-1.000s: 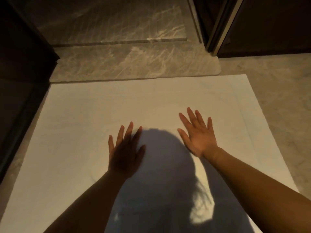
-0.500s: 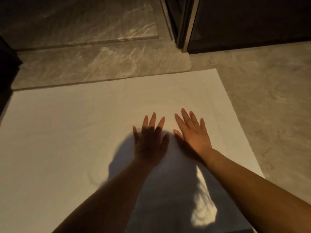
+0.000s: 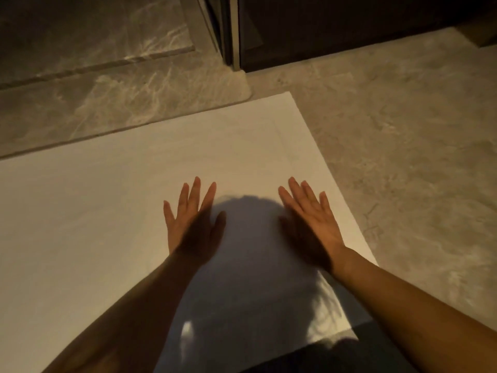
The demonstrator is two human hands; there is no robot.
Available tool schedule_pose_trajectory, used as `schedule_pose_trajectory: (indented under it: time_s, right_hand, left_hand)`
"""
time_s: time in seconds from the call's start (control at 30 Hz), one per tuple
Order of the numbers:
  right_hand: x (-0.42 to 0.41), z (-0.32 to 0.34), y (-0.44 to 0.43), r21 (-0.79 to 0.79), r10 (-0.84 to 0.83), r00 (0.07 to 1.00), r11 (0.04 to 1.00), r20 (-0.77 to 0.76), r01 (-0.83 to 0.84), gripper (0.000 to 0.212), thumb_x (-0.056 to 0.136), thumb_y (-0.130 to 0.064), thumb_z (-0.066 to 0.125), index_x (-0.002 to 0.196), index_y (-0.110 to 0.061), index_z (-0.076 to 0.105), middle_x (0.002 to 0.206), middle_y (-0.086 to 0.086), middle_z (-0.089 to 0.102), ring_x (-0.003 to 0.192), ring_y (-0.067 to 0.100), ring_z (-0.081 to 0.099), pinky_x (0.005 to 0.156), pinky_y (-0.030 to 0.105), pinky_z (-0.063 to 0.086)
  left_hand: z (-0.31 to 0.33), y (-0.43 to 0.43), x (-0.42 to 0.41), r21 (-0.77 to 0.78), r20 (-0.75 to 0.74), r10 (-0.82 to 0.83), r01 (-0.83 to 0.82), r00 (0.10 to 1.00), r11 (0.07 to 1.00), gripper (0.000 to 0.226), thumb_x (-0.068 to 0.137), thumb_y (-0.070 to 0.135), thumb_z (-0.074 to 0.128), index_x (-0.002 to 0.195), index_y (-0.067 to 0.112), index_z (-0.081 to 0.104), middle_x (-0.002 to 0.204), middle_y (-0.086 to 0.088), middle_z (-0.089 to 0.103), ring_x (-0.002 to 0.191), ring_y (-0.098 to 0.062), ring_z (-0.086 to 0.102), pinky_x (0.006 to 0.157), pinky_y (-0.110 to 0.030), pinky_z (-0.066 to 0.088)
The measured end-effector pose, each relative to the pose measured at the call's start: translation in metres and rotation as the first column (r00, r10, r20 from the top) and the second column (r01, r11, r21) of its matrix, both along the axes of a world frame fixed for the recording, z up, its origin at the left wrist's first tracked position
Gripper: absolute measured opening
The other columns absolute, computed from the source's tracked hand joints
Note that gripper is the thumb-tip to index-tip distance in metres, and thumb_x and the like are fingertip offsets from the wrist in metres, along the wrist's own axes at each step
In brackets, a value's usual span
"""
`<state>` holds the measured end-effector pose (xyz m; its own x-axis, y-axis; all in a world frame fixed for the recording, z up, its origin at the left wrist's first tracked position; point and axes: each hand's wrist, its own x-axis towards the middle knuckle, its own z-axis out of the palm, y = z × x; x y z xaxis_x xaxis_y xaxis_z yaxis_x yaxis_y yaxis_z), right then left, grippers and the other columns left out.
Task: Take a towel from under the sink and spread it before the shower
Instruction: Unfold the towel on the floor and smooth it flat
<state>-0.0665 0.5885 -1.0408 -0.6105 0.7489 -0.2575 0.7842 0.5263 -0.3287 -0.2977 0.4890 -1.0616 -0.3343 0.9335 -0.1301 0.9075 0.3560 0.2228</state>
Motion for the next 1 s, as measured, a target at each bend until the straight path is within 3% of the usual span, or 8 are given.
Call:
schedule_pose_trajectory:
  time_s: [0.1,0.17,0.3,0.43,0.6,0.73,0.87,1.0]
  right_hand:
    - [0.009,-0.001,-0.028,-0.016,-0.043,0.995,0.999,-0.085,0.042,0.071,0.085,-0.066,0.010,0.148,-0.033,0.005,0.153,-0.014,-0.013,0.138,0.008,-0.020,0.112,0.035,-0.018]
    - [0.013,-0.002,-0.037,-0.010,-0.103,0.990,0.995,-0.096,0.103,0.065,0.090,-0.060,0.019,0.148,-0.033,0.007,0.155,-0.012,-0.009,0.138,0.007,-0.019,0.113,0.037,-0.017]
    - [0.020,-0.003,-0.052,-0.007,-0.181,0.980,0.983,-0.086,0.181,0.068,0.087,-0.060,0.016,0.148,-0.033,0.005,0.151,-0.015,-0.015,0.138,0.006,-0.020,0.113,0.035,-0.016]
    - [0.054,-0.007,-0.070,0.014,-0.220,0.975,0.976,0.043,0.219,0.062,0.093,-0.059,0.015,0.146,-0.038,-0.011,0.148,-0.014,-0.030,0.139,0.009,-0.027,0.107,0.029,-0.025]
    - [0.082,-0.006,-0.090,0.083,-0.439,0.897,0.897,0.044,0.435,0.065,0.089,-0.055,0.001,0.148,-0.027,-0.005,0.154,-0.006,-0.018,0.143,0.014,-0.017,0.113,0.035,-0.014]
    - [0.081,-0.006,-0.108,0.064,-0.292,0.955,0.955,0.051,0.288,0.063,0.089,-0.058,0.000,0.147,-0.035,-0.007,0.154,-0.009,-0.020,0.142,0.012,-0.021,0.115,0.035,-0.013]
    - [0.087,-0.006,-0.110,0.094,-0.386,0.918,0.921,0.091,0.378,0.063,0.091,-0.056,0.005,0.148,-0.034,-0.007,0.155,-0.007,-0.018,0.142,0.013,-0.020,0.117,0.040,-0.006]
    - [0.064,0.013,-0.116,0.069,-0.343,0.937,0.938,0.066,0.338,0.064,0.090,-0.059,0.004,0.147,-0.034,-0.010,0.153,-0.009,-0.024,0.140,0.012,-0.024,0.113,0.036,-0.015]
  left_hand:
    - [0.009,0.005,0.005,-0.017,-0.002,-0.036,0.036,0.999,0.999,0.064,0.089,0.055,0.020,0.148,0.033,0.007,0.160,-0.001,-0.001,0.146,-0.025,-0.003,0.113,-0.061,0.000]
    - [0.015,0.007,0.023,0.034,-0.019,-0.174,0.174,0.985,0.984,0.063,0.089,0.053,0.022,0.148,0.031,0.015,0.159,-0.004,0.010,0.146,-0.028,0.007,0.110,-0.064,0.008]
    - [0.004,-0.013,0.074,0.093,0.015,-0.391,0.388,0.920,0.917,0.061,0.091,0.052,0.026,0.148,0.034,0.014,0.158,0.000,0.013,0.145,-0.022,0.009,0.113,-0.060,0.008]
    - [-0.007,-0.015,0.077,0.086,-0.039,-0.403,0.405,0.914,0.910,0.061,0.089,0.052,0.030,0.147,0.036,0.017,0.158,-0.001,0.016,0.145,-0.023,0.012,0.112,-0.056,0.006]
    - [-0.004,-0.014,0.078,0.089,-0.051,-0.429,0.431,0.902,0.898,0.060,0.089,0.052,0.027,0.146,0.033,0.024,0.157,-0.004,0.021,0.144,-0.026,0.018,0.109,-0.060,0.015]
    - [-0.009,-0.012,0.075,0.089,-0.087,-0.427,0.434,0.900,0.896,0.061,0.088,0.054,0.026,0.146,0.033,0.024,0.157,-0.005,0.020,0.144,-0.027,0.018,0.110,-0.060,0.013]
    - [-0.006,-0.011,0.075,0.071,-0.046,-0.433,0.435,0.900,0.897,0.061,0.087,0.054,0.027,0.145,0.035,0.025,0.157,-0.005,0.021,0.144,-0.029,0.020,0.110,-0.062,0.013]
    - [0.007,-0.015,0.075,0.060,-0.008,-0.407,0.407,0.913,0.912,0.062,0.086,0.054,0.022,0.145,0.034,0.026,0.156,-0.005,0.024,0.143,-0.029,0.023,0.109,-0.063,0.012]
